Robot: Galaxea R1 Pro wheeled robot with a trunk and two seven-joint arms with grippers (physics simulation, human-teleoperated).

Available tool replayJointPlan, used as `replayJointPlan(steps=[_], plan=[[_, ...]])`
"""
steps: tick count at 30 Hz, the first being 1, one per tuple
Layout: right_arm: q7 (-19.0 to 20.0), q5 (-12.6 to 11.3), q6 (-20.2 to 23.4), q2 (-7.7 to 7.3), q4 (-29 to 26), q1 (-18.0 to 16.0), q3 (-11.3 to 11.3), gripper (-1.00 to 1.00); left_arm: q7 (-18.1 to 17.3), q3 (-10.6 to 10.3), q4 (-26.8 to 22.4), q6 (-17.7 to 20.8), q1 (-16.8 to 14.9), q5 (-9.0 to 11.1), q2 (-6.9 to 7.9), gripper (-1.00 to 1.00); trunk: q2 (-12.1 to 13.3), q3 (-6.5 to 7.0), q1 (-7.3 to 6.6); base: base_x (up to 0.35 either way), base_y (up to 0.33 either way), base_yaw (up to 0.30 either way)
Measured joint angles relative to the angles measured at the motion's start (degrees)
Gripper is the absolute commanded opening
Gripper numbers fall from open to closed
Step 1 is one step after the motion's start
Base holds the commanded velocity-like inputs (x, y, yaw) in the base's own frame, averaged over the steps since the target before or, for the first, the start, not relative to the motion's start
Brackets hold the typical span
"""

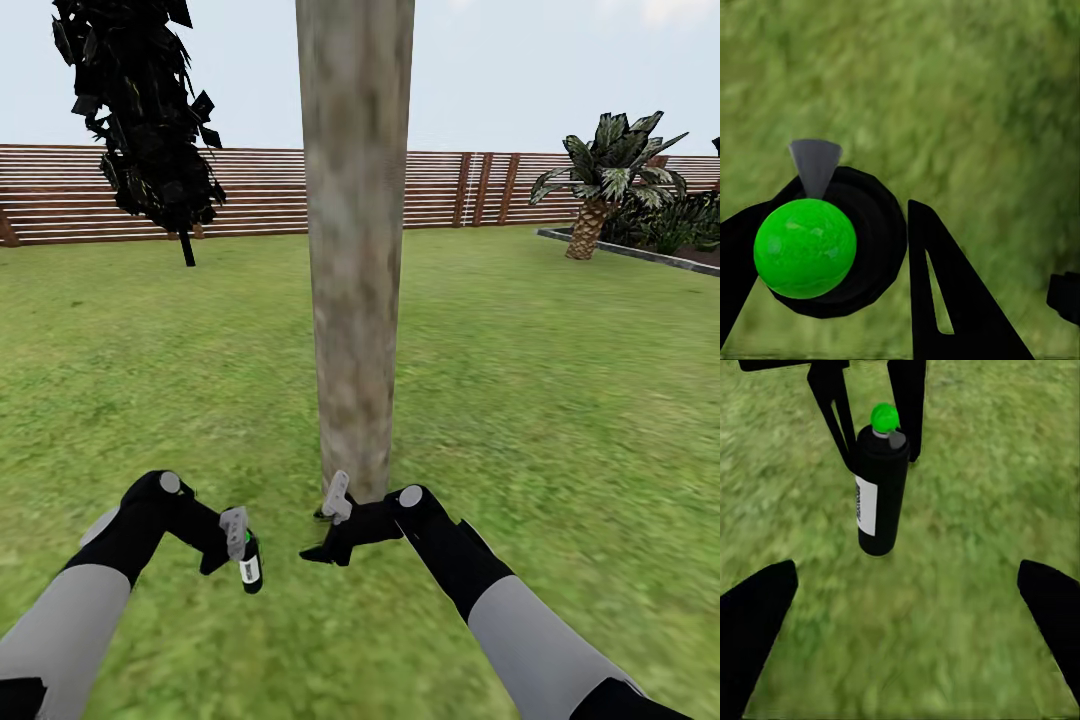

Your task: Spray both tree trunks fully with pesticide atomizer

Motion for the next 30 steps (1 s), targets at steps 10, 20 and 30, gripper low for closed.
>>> replayJointPlan(steps=[10, 20, 30], plan=[[-1.5, -0.07, -0.35, -0.85, 2.87, 0.3, -0.72, 1.0, 11.05, 1.27, -0.16, 1.1, 1.08, 0.25, 1.52, -1.0, 0.0, 0.0, 0.0, 0.0, 0.0, 0.0], [-30.68, -0.27, -15.86, -7.17, 13.66, 9.48, -26.75, 1.0, 28.91, 14.22, 9.31, 6.6, 1.87, 1.57, -0.83, -1.0, 0.0, -0.01, 0.01, 0.0, 0.0, 0.0], [-35.56, -0.25, -37.2, -10.81, 14.83, 23.28, -57.74, 1.0, 65.53, 15.79, 26.91, 4.9, 2.09, 16.49, -5.54, -1.0, 0.0, 0.0, 0.0, 0.0, 0.0, 0.0]])
